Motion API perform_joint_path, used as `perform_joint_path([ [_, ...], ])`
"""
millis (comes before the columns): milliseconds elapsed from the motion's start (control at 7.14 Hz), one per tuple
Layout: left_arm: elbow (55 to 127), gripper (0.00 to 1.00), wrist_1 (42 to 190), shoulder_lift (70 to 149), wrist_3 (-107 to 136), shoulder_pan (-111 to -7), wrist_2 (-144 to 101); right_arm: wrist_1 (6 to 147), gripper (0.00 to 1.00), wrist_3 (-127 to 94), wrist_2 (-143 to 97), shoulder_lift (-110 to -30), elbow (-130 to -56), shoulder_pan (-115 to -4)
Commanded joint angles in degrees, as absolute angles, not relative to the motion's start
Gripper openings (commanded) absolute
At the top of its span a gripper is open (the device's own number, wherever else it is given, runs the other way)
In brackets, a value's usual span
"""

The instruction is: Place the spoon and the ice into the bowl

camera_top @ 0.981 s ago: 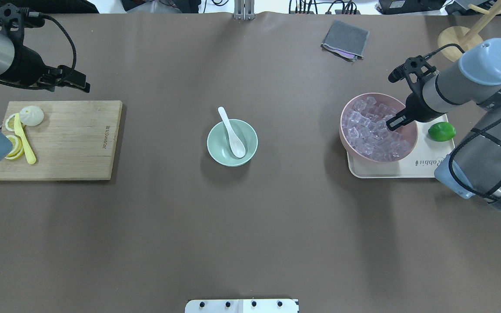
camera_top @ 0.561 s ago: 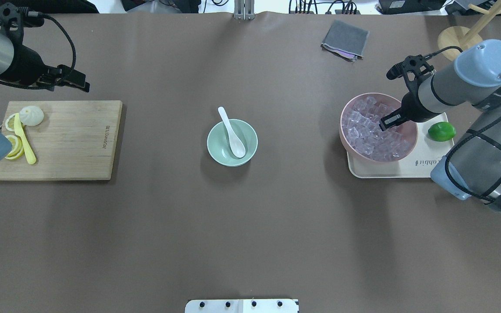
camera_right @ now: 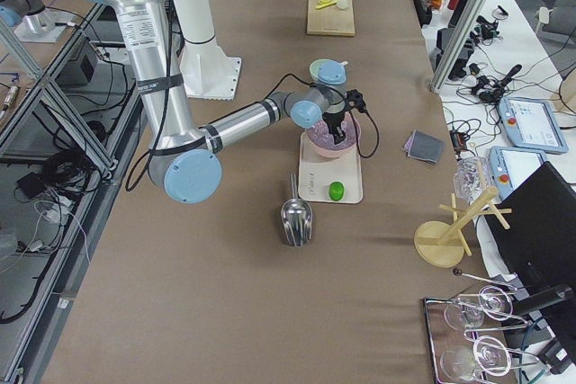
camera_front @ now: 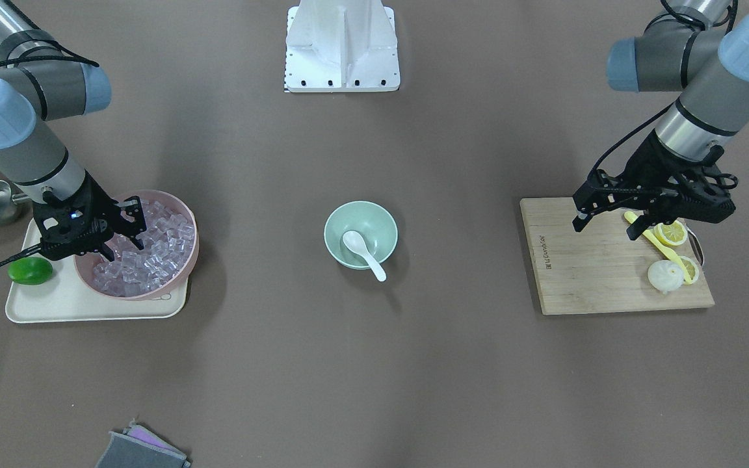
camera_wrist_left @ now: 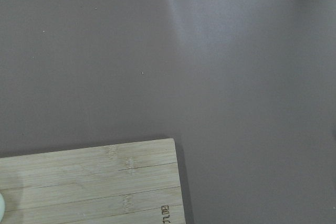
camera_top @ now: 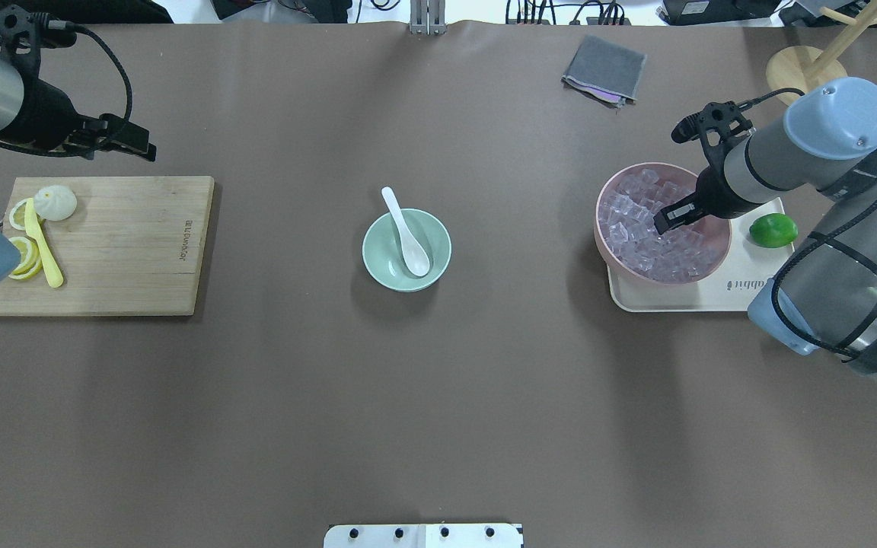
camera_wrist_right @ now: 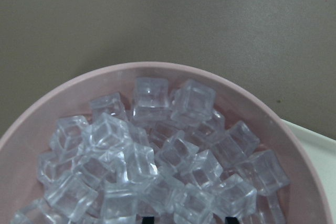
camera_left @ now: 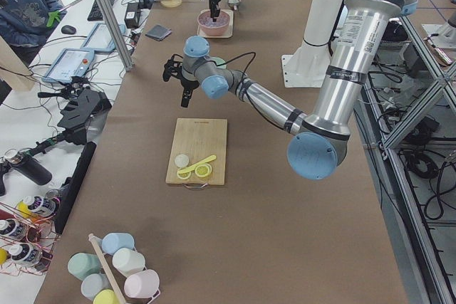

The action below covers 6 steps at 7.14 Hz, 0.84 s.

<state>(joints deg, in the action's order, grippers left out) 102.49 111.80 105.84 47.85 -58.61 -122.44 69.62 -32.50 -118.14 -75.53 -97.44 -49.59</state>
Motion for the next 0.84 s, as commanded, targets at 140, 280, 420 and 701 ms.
perform_joint_path([
  [140,102.4,0.98,111.8,106.0,47.8,-58.5,-122.4,69.7,0.54,-33.0,-117.3,-76.0,-97.4,-49.1],
  [280,102.4,0.98,111.8,106.0,47.8,-58.6,-122.4,70.0,0.48,-33.1,-117.5,-75.6,-97.5,-49.1],
  [420,102.4,0.98,111.8,106.0,47.9,-58.6,-122.4,70.1,0.41,-35.0,-117.3,-75.2,-96.9,-48.7],
  [701,102.6,0.98,111.8,105.9,47.9,-58.6,-122.4,70.2,0.4,-35.6,-117.4,-74.8,-96.0,-48.7],
])
